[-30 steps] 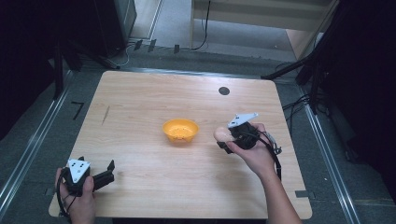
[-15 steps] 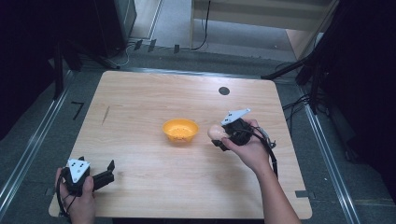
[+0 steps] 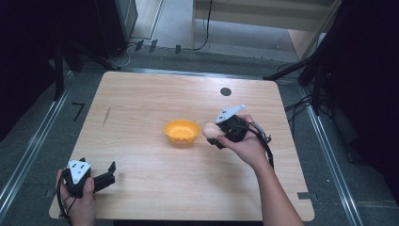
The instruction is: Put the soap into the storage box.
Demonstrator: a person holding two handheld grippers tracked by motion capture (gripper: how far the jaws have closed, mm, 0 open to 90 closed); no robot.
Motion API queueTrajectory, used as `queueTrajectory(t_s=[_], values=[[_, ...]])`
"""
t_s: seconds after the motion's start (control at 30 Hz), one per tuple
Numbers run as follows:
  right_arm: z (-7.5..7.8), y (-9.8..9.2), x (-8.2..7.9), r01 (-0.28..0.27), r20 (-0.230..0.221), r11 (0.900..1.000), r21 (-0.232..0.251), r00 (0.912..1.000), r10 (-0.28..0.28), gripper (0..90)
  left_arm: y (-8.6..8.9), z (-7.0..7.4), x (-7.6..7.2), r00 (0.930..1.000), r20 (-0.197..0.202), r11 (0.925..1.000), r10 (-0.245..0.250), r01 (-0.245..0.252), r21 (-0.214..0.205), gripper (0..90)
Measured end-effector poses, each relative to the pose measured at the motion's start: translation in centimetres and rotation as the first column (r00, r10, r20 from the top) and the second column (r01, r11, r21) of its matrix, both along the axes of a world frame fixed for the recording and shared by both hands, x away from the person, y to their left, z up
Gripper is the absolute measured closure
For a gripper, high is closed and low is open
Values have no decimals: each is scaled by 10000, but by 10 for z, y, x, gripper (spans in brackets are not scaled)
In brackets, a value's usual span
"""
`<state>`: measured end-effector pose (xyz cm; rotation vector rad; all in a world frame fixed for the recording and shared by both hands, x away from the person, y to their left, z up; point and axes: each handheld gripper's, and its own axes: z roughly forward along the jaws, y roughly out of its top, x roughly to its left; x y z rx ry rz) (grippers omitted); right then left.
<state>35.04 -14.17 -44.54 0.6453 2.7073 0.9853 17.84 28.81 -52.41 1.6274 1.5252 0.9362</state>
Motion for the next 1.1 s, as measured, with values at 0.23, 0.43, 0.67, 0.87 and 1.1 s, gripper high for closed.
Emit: queueTrajectory(t_s=[0.23,0.43,0.67,0.87,1.1], values=[[5,9,6,-506,142,9987,-81,9986,507,326,1,0,0,10000,-24,10000,-20,20,-34,9],[9,23,12,-935,159,9955,-179,9955,938,326,1,0,0,10000,-30,10000,-16,16,-20,9],[10,42,21,-1432,203,9890,-357,9894,1440,326,1,0,0,10000,6,9999,4,-4,-126,9],[11,58,30,-2010,178,9781,-546,9792,2022,326,1,0,0,10000,-6,9999,28,-28,-163,9],[10,70,39,-2412,91,9696,-408,9703,2417,326,2,0,0,10000,24,9998,20,-20,-204,9]])
